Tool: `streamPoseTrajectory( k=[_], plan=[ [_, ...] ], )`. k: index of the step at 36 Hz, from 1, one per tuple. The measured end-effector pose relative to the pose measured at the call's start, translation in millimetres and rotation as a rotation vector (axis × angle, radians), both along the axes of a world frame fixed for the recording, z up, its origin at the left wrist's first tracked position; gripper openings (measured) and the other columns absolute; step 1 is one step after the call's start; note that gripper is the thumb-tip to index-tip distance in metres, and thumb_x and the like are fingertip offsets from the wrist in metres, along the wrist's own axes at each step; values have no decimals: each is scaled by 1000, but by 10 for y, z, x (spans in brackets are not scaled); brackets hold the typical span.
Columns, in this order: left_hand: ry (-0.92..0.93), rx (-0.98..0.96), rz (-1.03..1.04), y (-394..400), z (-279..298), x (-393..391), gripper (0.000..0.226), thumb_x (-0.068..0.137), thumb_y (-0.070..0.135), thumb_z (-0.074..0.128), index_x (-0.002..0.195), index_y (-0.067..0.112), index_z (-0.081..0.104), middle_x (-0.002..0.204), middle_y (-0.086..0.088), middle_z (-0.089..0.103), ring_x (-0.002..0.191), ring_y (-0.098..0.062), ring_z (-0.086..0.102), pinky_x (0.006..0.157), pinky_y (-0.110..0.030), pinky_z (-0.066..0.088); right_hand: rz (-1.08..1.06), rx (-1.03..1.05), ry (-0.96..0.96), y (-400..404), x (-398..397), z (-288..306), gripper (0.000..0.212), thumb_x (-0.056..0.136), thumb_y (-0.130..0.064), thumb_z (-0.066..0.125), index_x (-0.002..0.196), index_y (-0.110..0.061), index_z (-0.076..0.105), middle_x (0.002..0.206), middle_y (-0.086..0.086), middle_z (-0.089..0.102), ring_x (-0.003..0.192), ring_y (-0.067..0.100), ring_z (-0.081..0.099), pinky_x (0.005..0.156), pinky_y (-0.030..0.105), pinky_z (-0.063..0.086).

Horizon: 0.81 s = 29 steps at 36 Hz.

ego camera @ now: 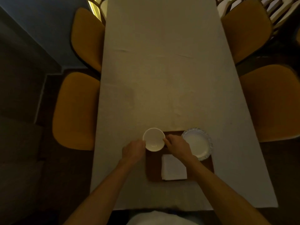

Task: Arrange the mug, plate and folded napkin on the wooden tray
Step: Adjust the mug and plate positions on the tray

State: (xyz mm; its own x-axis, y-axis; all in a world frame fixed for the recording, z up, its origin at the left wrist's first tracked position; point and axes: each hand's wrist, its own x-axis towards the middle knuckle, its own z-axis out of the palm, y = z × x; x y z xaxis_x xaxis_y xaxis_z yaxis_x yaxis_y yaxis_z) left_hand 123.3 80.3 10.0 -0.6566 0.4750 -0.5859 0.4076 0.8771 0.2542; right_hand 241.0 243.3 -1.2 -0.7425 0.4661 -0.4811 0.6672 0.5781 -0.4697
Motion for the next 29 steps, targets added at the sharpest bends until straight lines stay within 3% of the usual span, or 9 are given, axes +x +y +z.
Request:
streamPoseTrajectory(
  k=[6, 11, 15, 18, 22, 26, 29],
  plan=[
    [-62, 48, 45, -21, -10, 173, 30, 101, 31, 28, 101, 15, 54, 106, -11, 64, 90, -27, 61, 73, -37, 46, 43, -8, -54, -4, -47, 4, 38, 100, -40, 39, 77, -15, 54, 74, 3, 56, 69, 22, 56, 63, 44, 50],
    [-75, 25, 51, 17, 27, 70, 28, 99, 27, 30, 101, 15, 55, 110, -12, 64, 95, -31, 61, 84, -44, 52, 12, -83, -37, -29, 17, -41, 36, 99, -37, 45, 82, -12, 64, 80, 6, 67, 72, 20, 60, 67, 42, 53],
    [-37, 36, -34, 62, 59, -90, 33, 100, 32, 32, 114, 14, 57, 118, -14, 62, 106, -34, 59, 84, -40, 48, 83, -199, -69, -6, 44, -29, 35, 97, -40, 49, 86, -14, 68, 83, 3, 70, 73, 17, 63, 68, 40, 54],
    [-33, 53, -49, 68, 29, -162, 38, 101, 37, 29, 110, 14, 58, 115, -14, 63, 103, -33, 60, 80, -39, 47, 157, -180, -113, 60, 21, 8, 36, 96, -45, 47, 87, -17, 68, 76, -2, 63, 66, 12, 56, 57, 31, 45],
    [-45, 56, 7, 15, 3, -127, 41, 99, 44, 32, 100, 13, 58, 103, -11, 65, 91, -29, 61, 72, -36, 46, 166, -64, -127, 105, -80, 11, 38, 96, -54, 40, 73, -28, 54, 66, -8, 51, 67, 15, 54, 58, 31, 44],
    [-120, 0, 46, -29, -44, 31, 43, 99, 43, 30, 102, 13, 60, 106, -12, 64, 94, -29, 61, 75, -35, 45, 174, 60, -123, 102, -203, 1, 41, 96, -56, 32, 95, -25, 57, 80, -2, 60, 72, 18, 60, 59, 35, 50],
    [-123, 52, 75, -55, -84, 130, 40, 100, 40, 27, 104, 15, 59, 108, -11, 65, 94, -30, 61, 78, -37, 48, 246, 65, -156, 126, -220, -94, 31, 92, -54, 45, 102, -28, 58, 84, -5, 60, 74, 18, 61, 56, 31, 47]
  ],
)
